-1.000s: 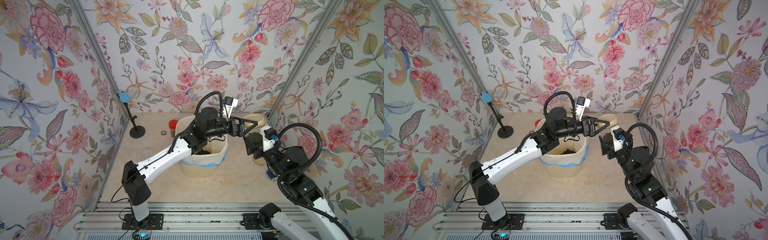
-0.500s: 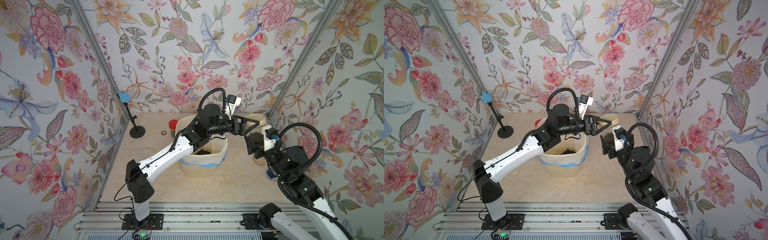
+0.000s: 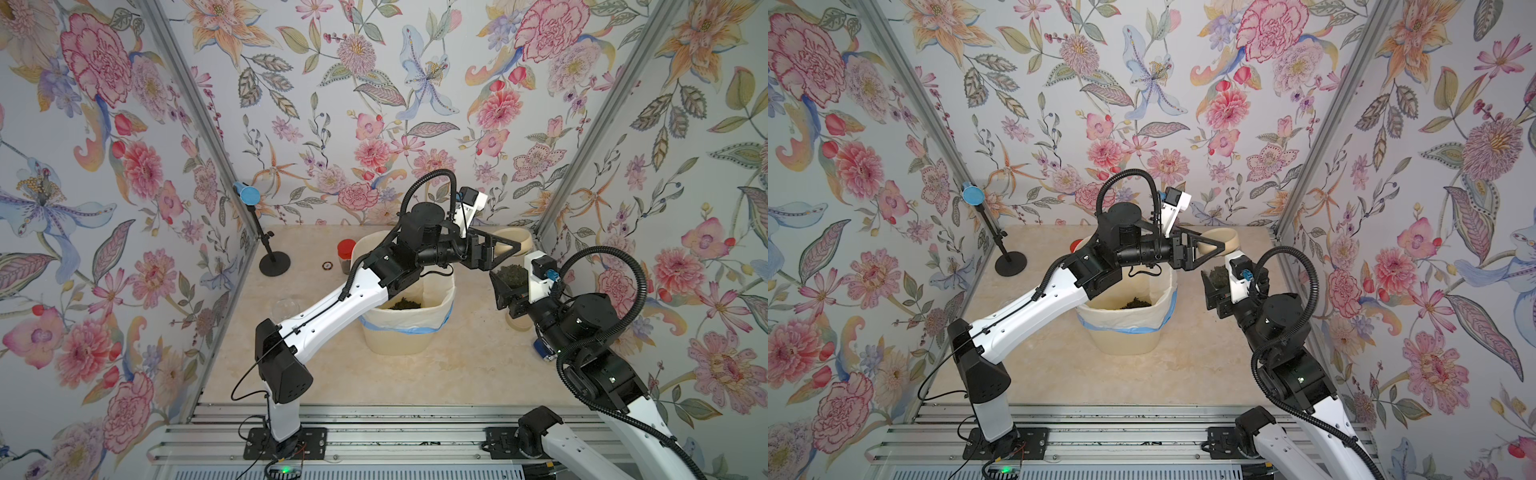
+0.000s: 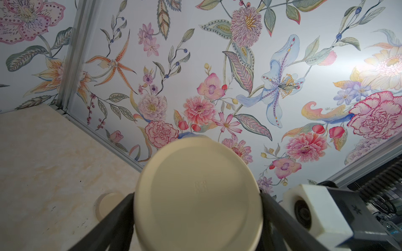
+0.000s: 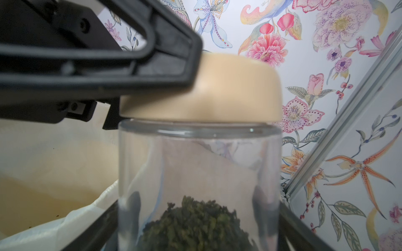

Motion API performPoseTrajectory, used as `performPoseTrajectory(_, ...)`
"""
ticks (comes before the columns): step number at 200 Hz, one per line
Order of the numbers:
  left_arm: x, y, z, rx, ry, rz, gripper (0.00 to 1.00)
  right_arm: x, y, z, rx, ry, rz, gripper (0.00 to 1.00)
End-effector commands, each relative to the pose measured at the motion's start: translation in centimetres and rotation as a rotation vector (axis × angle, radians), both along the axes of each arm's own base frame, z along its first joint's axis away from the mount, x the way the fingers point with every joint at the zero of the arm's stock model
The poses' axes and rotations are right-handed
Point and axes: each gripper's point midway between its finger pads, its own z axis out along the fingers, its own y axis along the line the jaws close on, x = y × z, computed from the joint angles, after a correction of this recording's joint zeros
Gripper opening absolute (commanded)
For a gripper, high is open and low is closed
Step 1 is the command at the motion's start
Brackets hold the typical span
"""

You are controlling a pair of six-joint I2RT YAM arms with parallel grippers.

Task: Empty moldy tea leaves from jars
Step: Unscrew the lid from the jar.

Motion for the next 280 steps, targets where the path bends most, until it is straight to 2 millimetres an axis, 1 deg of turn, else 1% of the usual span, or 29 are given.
performPoseTrajectory(1,-1.9,-1.1,-0.5,0.021,-0.016,-0.104,0.81,-1.6,1.6,3.8,0.045,-0.117,0.118,0.51)
performPoseTrajectory(61,-2.5,-0.4,0.4,0.005,-0.092,-0.18,0.81,-2.6,3.5,4.3,0.076,-0.11,0.245,0.5)
performPoseTrajectory(91,-2.7,-0.3,0.1,-0.005,-0.097,-0.227,0.8,-3.1,4.1,4.7,0.099,-0.107,0.299,0.5)
performPoseTrajectory(121,-3.0,0.0,0.2,-0.04,-0.105,-0.265,0.8,-3.7,5.1,5.0,0.13,-0.09,0.382,0.5)
performPoseTrajectory(141,-3.2,0.4,0.7,-0.075,-0.114,-0.293,0.79,-3.9,5.5,5.2,0.143,-0.087,0.416,0.5)
performPoseTrajectory(167,-3.0,1.0,1.1,-0.113,-0.115,-0.317,0.79,-4.3,6.0,5.3,0.156,-0.078,0.457,0.5)
performPoseTrajectory(186,-2.8,1.3,1.1,-0.119,-0.115,-0.326,0.78,-4.2,6.0,5.3,0.16,-0.076,0.457,0.5)
performPoseTrajectory(211,-2.7,1.4,0.9,-0.117,-0.104,-0.323,0.78,-4.0,5.4,5.5,0.156,-0.086,0.42,0.5)
performPoseTrajectory(231,-2.7,1.6,0.8,-0.123,-0.104,-0.325,0.78,-3.6,5.2,5.2,0.146,-0.084,0.399,0.5)
performPoseTrajectory(242,-2.9,1.9,0.9,-0.131,-0.104,-0.334,0.78,-3.6,5.3,5.0,0.143,-0.079,0.406,0.5)
performPoseTrajectory(264,-2.4,2.6,1.0,-0.144,-0.097,-0.333,0.78,-3.7,5.5,4.9,0.144,-0.075,0.42,0.49)
performPoseTrajectory(280,-2.4,3.4,1.7,-0.18,-0.091,-0.354,0.78,-3.8,5.4,5.0,0.138,-0.081,0.421,0.49)
